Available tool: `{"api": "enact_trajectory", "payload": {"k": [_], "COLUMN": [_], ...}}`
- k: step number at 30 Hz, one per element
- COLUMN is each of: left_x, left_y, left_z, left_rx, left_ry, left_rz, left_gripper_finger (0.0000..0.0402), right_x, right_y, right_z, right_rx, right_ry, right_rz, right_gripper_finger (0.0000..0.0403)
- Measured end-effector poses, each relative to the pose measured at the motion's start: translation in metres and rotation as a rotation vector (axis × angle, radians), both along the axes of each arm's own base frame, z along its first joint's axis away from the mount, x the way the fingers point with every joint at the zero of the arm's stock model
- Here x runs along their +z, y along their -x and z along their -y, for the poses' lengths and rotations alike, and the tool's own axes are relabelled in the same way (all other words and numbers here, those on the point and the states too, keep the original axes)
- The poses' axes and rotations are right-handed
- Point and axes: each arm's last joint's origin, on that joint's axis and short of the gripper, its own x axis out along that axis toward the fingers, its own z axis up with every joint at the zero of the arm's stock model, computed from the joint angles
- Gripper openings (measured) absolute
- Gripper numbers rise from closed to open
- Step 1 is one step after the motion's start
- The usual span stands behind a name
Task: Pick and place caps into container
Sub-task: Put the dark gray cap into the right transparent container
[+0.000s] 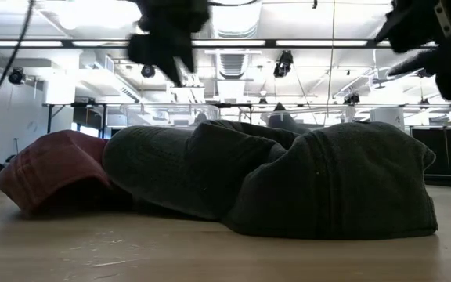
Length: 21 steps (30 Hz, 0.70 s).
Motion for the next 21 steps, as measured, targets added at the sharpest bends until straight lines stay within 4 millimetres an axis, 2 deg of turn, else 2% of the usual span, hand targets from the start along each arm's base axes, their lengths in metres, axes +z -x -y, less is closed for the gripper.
{"api": "enact_trajectory", "payload": {"k": [4,8,14,18,21], "left_x": [-0.032,-0.042,-0.068,-0.084,-0.089], "left_y": [0.027,0.046,0.049,0.05,0.048], "left_z": [0.015,0.026,0.033,0.037,0.038], "left_rx": [0.088,0.172,0.237,0.246,0.247], "left_ry": [0.093,0.167,0.299,0.362,0.397], "left_rz": [-0.073,-0.026,0.101,0.122,0.182], "left_gripper_finger": [0.0186,0.0186,0.0186,0.0186,0.0186], "right_x": [-0.021,-0.036,-0.053,-0.065,-0.078], "right_y": [-0.012,-0.023,-0.041,-0.053,-0.058], "right_z": [-0.011,-0.02,-0.033,-0.039,-0.04], "right_rx": [0.057,0.101,0.105,0.077,0.049], "right_ry": [-0.052,-0.078,-0.101,-0.111,-0.11], "right_rz": [-0.008,-0.022,-0.049,-0.081,-0.127], "right_gripper_finger": [0.0166,0.0166,0.0166,0.0166,0.0166]}}
